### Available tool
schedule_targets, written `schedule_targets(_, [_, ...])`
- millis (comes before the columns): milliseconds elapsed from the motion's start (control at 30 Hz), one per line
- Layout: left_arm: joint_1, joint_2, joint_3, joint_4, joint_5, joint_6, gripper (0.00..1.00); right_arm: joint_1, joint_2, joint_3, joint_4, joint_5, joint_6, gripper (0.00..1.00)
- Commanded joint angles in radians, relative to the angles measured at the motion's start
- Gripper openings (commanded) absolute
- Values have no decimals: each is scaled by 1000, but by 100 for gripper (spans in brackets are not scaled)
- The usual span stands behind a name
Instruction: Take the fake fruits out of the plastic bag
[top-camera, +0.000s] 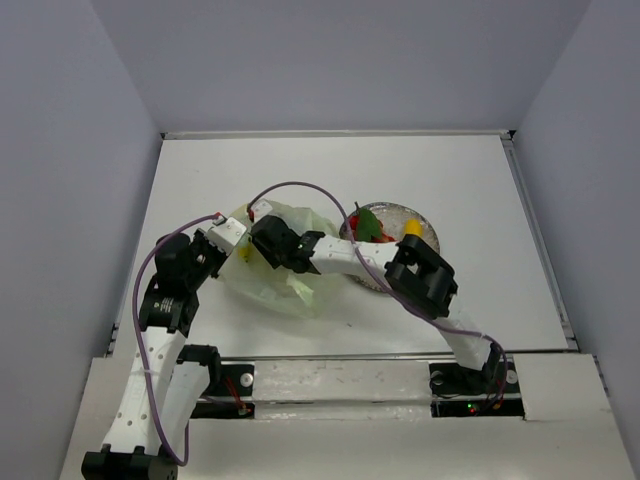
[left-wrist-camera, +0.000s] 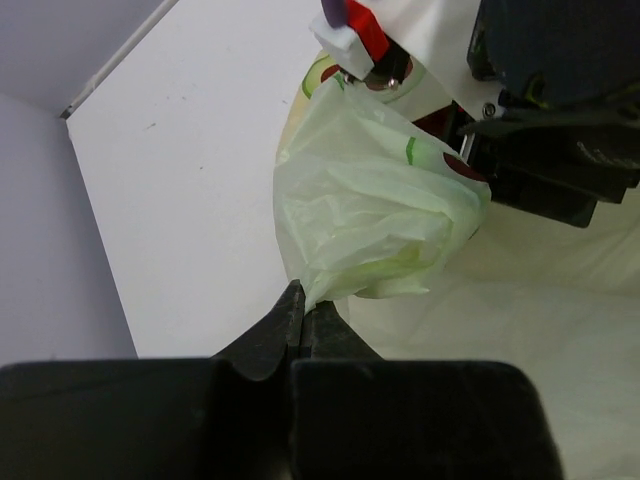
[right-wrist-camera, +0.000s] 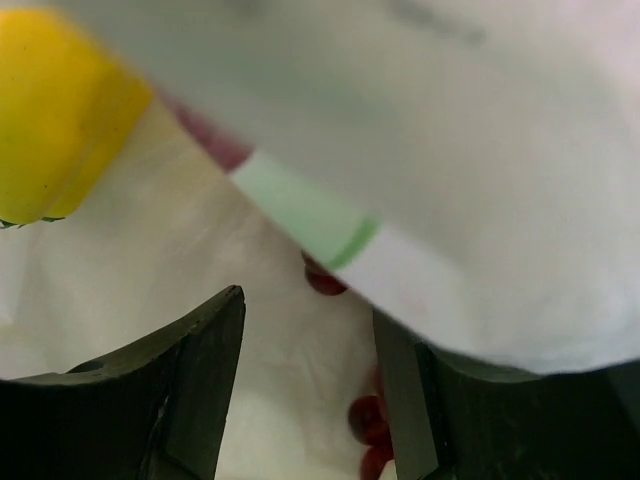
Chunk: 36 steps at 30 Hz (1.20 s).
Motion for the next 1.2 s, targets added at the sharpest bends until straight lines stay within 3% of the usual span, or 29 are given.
schedule_targets(0, [8, -13, 40, 41, -2, 5, 0, -13, 14, 64, 9, 124, -15, 62])
schedule_targets(267, [8, -14, 34, 38, -4, 16, 0, -22, 45, 142, 4, 241, -36, 77])
schedule_targets(433, [8, -10, 38, 38, -1, 11, 0, -56, 111, 187, -2, 222, -39, 82])
schedule_targets(533, [10, -14, 38, 35, 11, 5, 0, -67, 152, 226, -5, 228, -42, 89])
schedule_targets(700, [10, -30, 35, 27, 64, 5, 0, -89, 215, 297, -8, 195, -50, 88])
schedule_targets(733, [10, -31, 37, 29, 67, -6, 0, -99, 227, 302, -8, 192, -45, 85])
schedule_targets(800, [10, -30, 38, 24, 73, -13, 0, -108, 249, 294, -10, 169, -22, 65])
schedule_targets(900, [11, -30, 37, 21, 73, -15, 0, -108, 248, 264, -8, 161, -2, 48])
schedule_targets(933, [13, -31, 35, 18, 71, -15, 0, -108, 244, 256, -7, 159, 7, 33])
schedule_targets(1067, [14, -31, 24, 18, 68, -16, 0, -108, 206, 237, -2, 140, 1, 7])
schedule_targets(1167, [14, -22, 26, 29, 62, -21, 0, -108, 145, 227, 0, 88, -22, 1])
